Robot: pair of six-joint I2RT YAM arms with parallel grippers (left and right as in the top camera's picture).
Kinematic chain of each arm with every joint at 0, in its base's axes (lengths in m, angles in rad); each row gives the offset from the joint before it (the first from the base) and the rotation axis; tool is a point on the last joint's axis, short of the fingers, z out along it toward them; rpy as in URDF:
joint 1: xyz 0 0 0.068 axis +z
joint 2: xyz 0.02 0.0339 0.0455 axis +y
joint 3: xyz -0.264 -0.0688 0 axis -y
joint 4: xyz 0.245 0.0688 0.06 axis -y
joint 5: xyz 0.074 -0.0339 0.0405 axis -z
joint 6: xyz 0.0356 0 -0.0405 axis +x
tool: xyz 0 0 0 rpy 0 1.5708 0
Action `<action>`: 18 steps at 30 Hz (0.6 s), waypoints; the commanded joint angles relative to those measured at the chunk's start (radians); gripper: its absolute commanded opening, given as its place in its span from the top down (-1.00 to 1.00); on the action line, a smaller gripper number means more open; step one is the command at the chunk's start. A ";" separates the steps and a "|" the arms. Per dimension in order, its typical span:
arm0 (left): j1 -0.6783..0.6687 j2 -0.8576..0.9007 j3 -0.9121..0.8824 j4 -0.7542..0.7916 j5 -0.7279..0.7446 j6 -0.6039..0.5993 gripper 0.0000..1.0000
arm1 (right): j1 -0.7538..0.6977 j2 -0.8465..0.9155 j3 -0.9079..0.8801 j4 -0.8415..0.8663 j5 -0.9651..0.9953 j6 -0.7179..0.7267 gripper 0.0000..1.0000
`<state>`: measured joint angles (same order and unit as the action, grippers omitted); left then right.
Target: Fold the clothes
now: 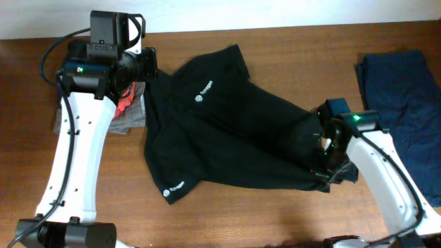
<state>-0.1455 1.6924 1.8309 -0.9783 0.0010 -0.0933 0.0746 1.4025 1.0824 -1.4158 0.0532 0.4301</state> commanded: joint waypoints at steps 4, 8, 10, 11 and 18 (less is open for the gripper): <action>-0.002 -0.023 0.009 -0.030 0.011 0.020 -0.05 | -0.003 -0.027 0.011 -0.021 0.027 0.058 0.87; -0.002 -0.023 0.006 -0.209 0.002 0.019 -0.04 | -0.003 -0.027 0.011 0.023 0.027 0.058 0.87; -0.002 -0.023 -0.007 -0.338 -0.004 0.009 -0.04 | -0.003 -0.027 0.011 0.032 0.027 0.058 0.86; -0.002 -0.023 -0.016 -0.373 -0.003 0.008 -0.04 | -0.003 -0.027 0.011 0.030 0.027 0.058 0.86; 0.024 -0.023 -0.045 -0.571 -0.004 0.008 0.11 | -0.003 -0.027 -0.036 0.021 0.026 0.124 0.53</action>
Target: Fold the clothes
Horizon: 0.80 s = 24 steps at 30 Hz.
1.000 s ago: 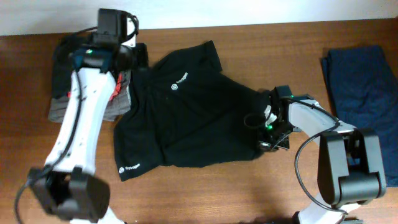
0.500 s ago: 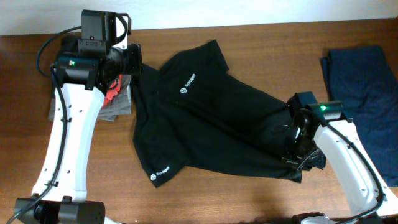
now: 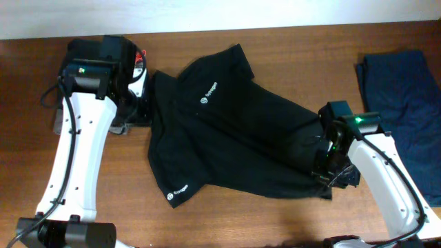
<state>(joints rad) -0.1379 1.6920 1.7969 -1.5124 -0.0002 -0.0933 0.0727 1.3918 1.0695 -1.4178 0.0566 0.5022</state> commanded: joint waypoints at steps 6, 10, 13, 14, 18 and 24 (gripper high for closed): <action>0.000 -0.023 -0.114 -0.010 0.040 0.008 0.08 | -0.020 -0.015 -0.034 0.230 0.026 0.090 -0.03; -0.011 -0.023 -0.293 0.067 0.042 -0.014 0.08 | -0.091 -0.009 -0.034 0.368 0.004 0.090 -0.06; -0.009 -0.023 -0.454 0.145 0.072 -0.042 0.08 | -0.127 -0.009 -0.034 0.390 -0.025 0.043 -0.08; -0.009 -0.023 -0.493 0.168 0.101 -0.042 0.08 | -0.132 -0.009 -0.034 0.390 -0.025 0.028 -0.08; -0.010 -0.023 -0.761 0.348 0.262 -0.079 0.08 | -0.133 -0.009 -0.034 0.367 -0.023 0.003 -0.14; -0.010 -0.023 -0.992 0.596 0.405 -0.114 0.10 | -0.133 -0.009 -0.034 0.355 -0.023 0.002 -0.15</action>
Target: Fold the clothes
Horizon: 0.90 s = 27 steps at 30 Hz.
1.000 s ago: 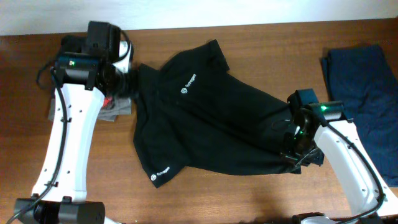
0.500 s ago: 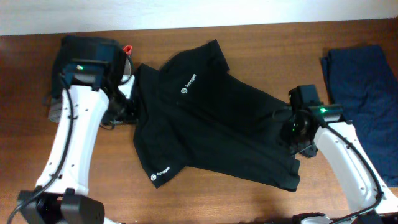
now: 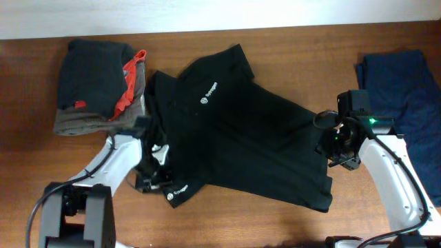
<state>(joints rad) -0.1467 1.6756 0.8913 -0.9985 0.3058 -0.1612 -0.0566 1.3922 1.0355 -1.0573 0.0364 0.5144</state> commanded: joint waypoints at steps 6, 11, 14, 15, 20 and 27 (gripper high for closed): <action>0.013 -0.019 -0.102 0.141 0.140 -0.063 0.99 | -0.004 -0.009 0.000 -0.017 -0.002 -0.010 -0.16; 0.126 -0.159 -0.049 0.085 0.183 -0.071 0.99 | -0.004 -0.009 -0.019 -0.039 -0.002 -0.009 -0.17; 0.225 -0.292 -0.020 0.023 0.119 -0.071 0.99 | -0.004 -0.009 -0.057 -0.041 -0.002 -0.008 -0.16; 0.262 -0.346 -0.018 0.013 0.100 -0.071 0.99 | -0.004 -0.009 -0.077 -0.039 -0.002 -0.002 -0.17; 0.338 -0.520 -0.018 -0.023 0.032 -0.071 0.99 | -0.004 -0.009 -0.145 -0.029 -0.030 0.026 -0.16; 0.338 -0.554 -0.018 -0.044 0.016 -0.071 0.99 | -0.002 -0.010 -0.167 -0.063 -0.193 0.013 -0.17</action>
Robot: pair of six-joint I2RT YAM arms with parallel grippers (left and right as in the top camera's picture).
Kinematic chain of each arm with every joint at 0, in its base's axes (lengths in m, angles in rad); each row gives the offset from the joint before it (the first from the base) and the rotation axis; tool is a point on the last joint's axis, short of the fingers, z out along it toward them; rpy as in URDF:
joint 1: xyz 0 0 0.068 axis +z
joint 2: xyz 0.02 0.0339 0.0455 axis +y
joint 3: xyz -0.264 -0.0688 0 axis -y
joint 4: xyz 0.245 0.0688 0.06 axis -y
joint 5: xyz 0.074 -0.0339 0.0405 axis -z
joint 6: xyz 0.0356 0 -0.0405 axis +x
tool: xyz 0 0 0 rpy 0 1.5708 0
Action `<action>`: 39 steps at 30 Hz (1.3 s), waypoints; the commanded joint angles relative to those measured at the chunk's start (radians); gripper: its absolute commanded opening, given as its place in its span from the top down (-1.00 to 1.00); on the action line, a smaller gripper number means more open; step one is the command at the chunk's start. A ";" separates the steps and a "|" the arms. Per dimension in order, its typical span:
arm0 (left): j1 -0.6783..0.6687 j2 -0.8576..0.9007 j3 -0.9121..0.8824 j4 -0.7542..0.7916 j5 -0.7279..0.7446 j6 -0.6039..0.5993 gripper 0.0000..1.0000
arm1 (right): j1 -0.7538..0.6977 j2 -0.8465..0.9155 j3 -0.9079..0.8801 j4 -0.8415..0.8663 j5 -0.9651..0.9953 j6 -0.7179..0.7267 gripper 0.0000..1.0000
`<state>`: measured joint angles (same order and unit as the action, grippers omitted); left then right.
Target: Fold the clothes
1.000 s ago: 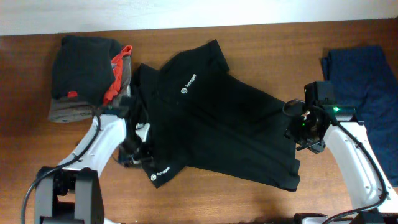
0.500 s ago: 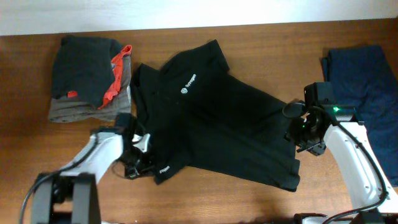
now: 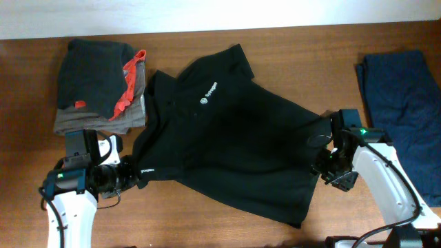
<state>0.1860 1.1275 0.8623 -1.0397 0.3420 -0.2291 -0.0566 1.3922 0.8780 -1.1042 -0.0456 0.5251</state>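
Observation:
A black shirt (image 3: 234, 145) with small white logos lies spread across the middle of the table. Its lower left corner is drawn out to the left, and my left gripper (image 3: 135, 178) is shut on that corner near the table's front left. At the shirt's right edge is my right gripper (image 3: 322, 162). It looks shut on the cloth, though its dark fingers blend into the fabric. The shirt's collar end points to the back.
A pile of dark grey, red and brown clothes (image 3: 96, 83) sits at the back left, just beyond the shirt's left edge. A navy garment (image 3: 403, 103) lies at the right edge. Bare wooden table (image 3: 207, 227) shows along the front.
My left gripper has moved left and the shirt's lower left corner has come with it. My right gripper has dropped slightly down and left along the right edge. The shirt's lower right corner has shifted left.
At first my left arm reached over the pile at the back left while my right gripper was at the shirt's lower right corner. The left arm then came down to the front at the shirt's lower left hem. Now the hem is drawn out leftward and the shirt lies flatter.

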 commanded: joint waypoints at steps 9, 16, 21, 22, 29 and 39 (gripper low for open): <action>0.006 -0.005 0.011 0.007 -0.020 -0.003 0.99 | 0.004 -0.010 -0.178 -0.039 -0.352 0.003 -0.22; 0.006 -0.005 0.011 0.021 -0.016 -0.003 0.99 | 0.077 -0.010 -0.278 0.012 -0.392 0.026 -0.25; 0.006 -0.005 0.011 0.025 -0.016 -0.003 0.99 | 0.214 -0.010 -0.284 0.040 -0.391 0.124 -0.36; 0.006 -0.005 0.011 0.025 -0.015 -0.003 0.99 | 0.240 -0.010 -0.288 0.053 -0.389 0.154 -0.37; 0.006 -0.005 0.011 0.025 0.020 -0.003 0.99 | 0.298 -0.010 -0.297 0.105 -0.362 0.312 -0.36; 0.006 -0.005 0.011 0.029 0.062 -0.003 0.99 | 0.299 -0.010 -0.297 0.166 -0.448 0.479 -0.35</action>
<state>0.1860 1.1275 0.8623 -1.0153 0.3824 -0.2291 0.2321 1.3918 0.5858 -0.9363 -0.4553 0.9501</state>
